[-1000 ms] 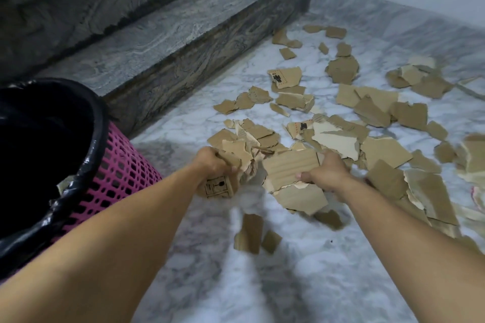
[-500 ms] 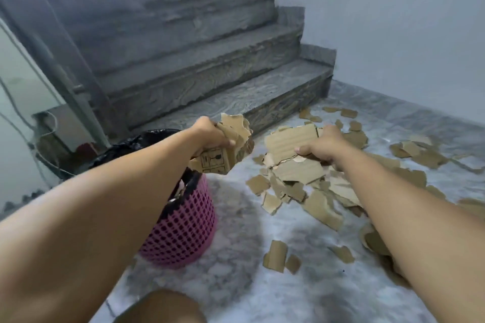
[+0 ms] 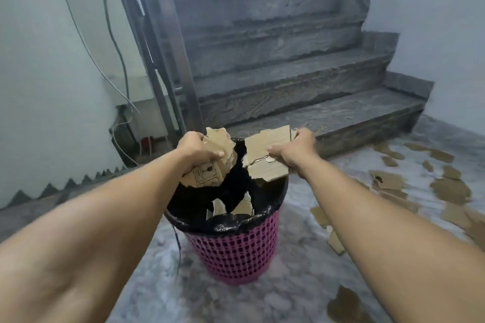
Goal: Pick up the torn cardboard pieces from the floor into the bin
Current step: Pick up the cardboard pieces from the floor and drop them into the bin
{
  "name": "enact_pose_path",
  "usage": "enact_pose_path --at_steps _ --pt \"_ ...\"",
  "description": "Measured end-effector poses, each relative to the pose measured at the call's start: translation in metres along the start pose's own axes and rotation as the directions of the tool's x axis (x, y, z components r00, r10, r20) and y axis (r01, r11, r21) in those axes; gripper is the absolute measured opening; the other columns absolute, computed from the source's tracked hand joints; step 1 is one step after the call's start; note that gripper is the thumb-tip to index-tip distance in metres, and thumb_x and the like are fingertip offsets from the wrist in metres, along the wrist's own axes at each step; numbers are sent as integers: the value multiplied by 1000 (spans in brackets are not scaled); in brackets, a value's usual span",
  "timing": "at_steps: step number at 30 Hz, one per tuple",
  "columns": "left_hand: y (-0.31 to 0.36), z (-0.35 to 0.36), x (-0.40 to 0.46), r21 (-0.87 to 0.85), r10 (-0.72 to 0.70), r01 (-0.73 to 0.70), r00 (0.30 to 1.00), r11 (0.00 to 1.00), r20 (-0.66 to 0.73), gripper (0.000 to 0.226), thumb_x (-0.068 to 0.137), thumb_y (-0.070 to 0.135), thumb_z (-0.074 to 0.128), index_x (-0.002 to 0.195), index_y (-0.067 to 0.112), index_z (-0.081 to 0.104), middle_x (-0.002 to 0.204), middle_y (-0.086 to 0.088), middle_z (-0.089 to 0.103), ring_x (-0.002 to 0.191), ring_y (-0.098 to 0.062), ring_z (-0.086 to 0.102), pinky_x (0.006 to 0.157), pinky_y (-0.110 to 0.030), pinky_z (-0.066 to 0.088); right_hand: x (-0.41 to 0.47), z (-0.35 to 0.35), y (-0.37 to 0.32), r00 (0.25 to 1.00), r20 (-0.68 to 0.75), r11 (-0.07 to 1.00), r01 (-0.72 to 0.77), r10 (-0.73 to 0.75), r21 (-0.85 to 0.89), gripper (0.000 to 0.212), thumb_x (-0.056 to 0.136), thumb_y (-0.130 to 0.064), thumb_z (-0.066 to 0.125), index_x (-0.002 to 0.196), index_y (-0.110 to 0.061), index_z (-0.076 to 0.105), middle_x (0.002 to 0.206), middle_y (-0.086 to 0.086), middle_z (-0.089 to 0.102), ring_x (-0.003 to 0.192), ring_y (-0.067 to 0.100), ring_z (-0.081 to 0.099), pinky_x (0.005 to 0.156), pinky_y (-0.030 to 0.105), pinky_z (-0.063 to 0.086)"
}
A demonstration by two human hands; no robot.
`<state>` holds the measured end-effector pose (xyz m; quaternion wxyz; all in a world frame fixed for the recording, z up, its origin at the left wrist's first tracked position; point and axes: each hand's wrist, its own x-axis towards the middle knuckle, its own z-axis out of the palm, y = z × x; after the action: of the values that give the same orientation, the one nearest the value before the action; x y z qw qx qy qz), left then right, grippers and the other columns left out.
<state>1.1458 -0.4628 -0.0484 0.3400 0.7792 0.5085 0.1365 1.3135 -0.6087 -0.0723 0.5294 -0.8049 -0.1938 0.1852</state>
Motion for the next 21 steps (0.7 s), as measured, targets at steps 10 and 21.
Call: enact_pose_path --at_steps 10,21 --pt "-116 31 5 480 240 -106 944 871 -226 72 87 59 54 141 13 44 151 -10 37 144 -30 26 118 -50 18 -25 43 48 956 66 823 280 -286 -494 34 85 -19 65 119 -15 63 122 9 63 115 28 56 91 32 45" --pt "-104 70 -3 -200 -219 137 852 970 -476 62 91 47 50 133 2 44 138 -15 46 126 -35 44 104 -46 35 -49 46 84 981 180 927 127 -66 -353 100 91 -48 58 154 -11 -10 163 9 -10 148 30 17 114 41 25"
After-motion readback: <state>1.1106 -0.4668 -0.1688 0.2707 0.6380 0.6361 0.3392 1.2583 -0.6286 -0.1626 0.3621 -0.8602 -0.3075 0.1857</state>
